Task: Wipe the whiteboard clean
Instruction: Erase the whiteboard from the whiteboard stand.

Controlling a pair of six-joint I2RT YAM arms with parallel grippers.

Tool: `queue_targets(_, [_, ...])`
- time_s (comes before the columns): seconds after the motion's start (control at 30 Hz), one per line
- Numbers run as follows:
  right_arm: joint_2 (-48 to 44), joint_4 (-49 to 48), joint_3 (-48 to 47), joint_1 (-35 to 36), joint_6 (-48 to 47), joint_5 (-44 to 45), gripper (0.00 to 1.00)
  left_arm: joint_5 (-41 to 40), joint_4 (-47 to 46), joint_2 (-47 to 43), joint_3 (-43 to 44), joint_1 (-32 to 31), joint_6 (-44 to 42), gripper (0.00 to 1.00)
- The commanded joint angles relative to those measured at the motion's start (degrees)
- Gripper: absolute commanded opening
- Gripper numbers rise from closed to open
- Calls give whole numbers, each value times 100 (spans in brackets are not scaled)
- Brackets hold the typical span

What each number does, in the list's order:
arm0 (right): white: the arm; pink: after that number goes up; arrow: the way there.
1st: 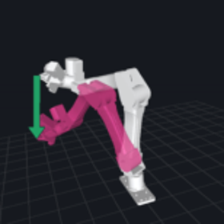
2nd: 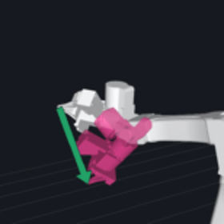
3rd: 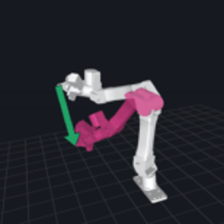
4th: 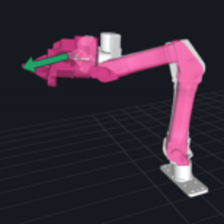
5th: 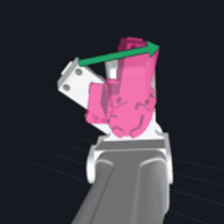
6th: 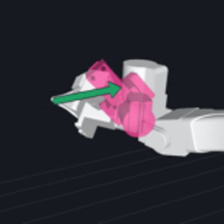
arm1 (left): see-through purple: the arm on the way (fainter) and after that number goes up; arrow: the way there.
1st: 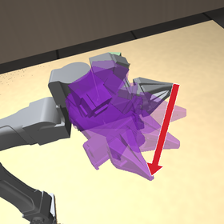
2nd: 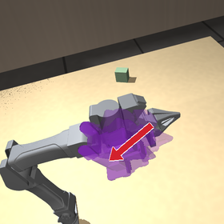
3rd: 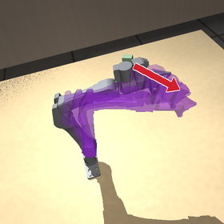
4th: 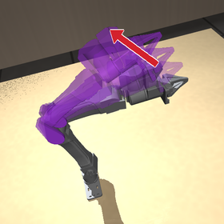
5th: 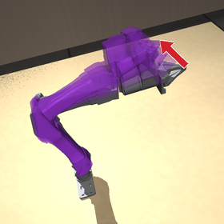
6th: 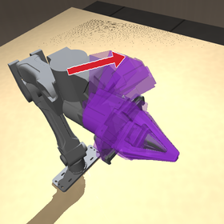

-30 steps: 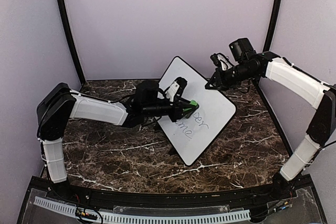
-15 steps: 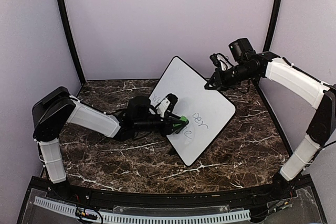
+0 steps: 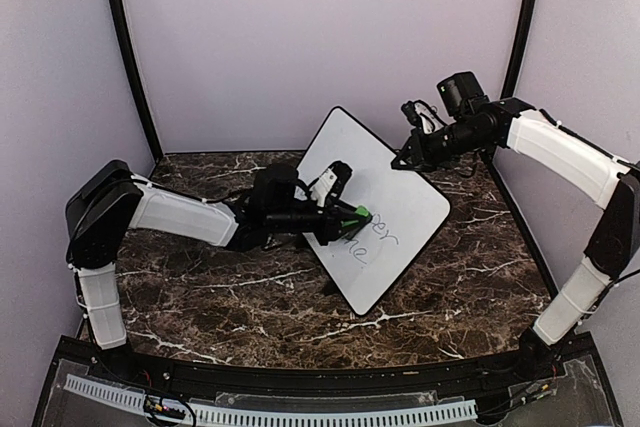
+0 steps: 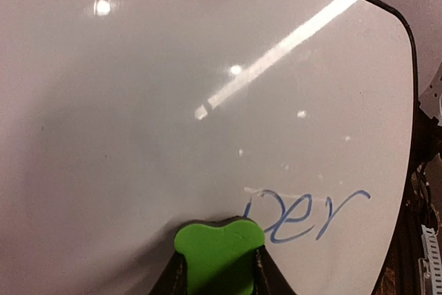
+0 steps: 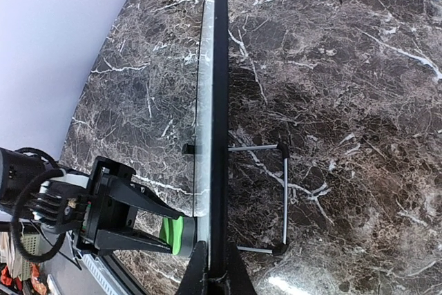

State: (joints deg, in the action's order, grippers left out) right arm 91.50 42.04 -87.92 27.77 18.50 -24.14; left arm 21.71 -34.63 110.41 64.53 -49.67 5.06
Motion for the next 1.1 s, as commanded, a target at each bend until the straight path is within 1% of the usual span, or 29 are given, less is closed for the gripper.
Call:
queue_targets(0.0, [-63,-56,49,379,-611,-589,0,-108,817,410,548,-107,-185,0])
queue_targets(0.13, [-32,-39,22,381,-611,-583,0,-47,844,377,478,-144,-154,0])
queue_targets(0.2, [-8,-25,4,383,-611,-583,0,-63,732,288,214,-162,-91,0])
queue_targets(0.27, [-3,-21,-12,378,-619,-584,0,-100,548,169,-335,-166,-3,0])
queue_targets(0.33, [-1,-21,-15,379,-620,-570,0,-116,477,79,-661,-173,54,0])
queue_targets(0.4, [7,-20,-15,379,-621,-574,0,-163,448,13,-905,-179,52,0])
queue_targets(0.5, [23,-29,-14,380,-620,-577,0,-228,377,-26,-1039,-181,40,0])
queue_targets(0.57, [49,-30,-21,383,-620,-583,0,-217,345,21,-930,-183,40,0])
queue_targets(0.63, [51,-29,-23,385,-620,-591,0,-189,407,132,-629,-192,28,0])
queue_targets(0.77, [15,-29,15,385,-620,-582,0,-131,696,358,322,-239,-72,0])
queue_targets(0.9, [-1,-47,29,384,-628,-583,0,-124,867,539,950,-240,-124,0])
queue_targets(1.0, [7,-39,21,382,-629,-588,0,-168,950,625,1120,-245,-137,0])
queue_targets(1.07, [8,-37,16,382,-629,-584,0,-183,916,611,962,-245,-95,0])
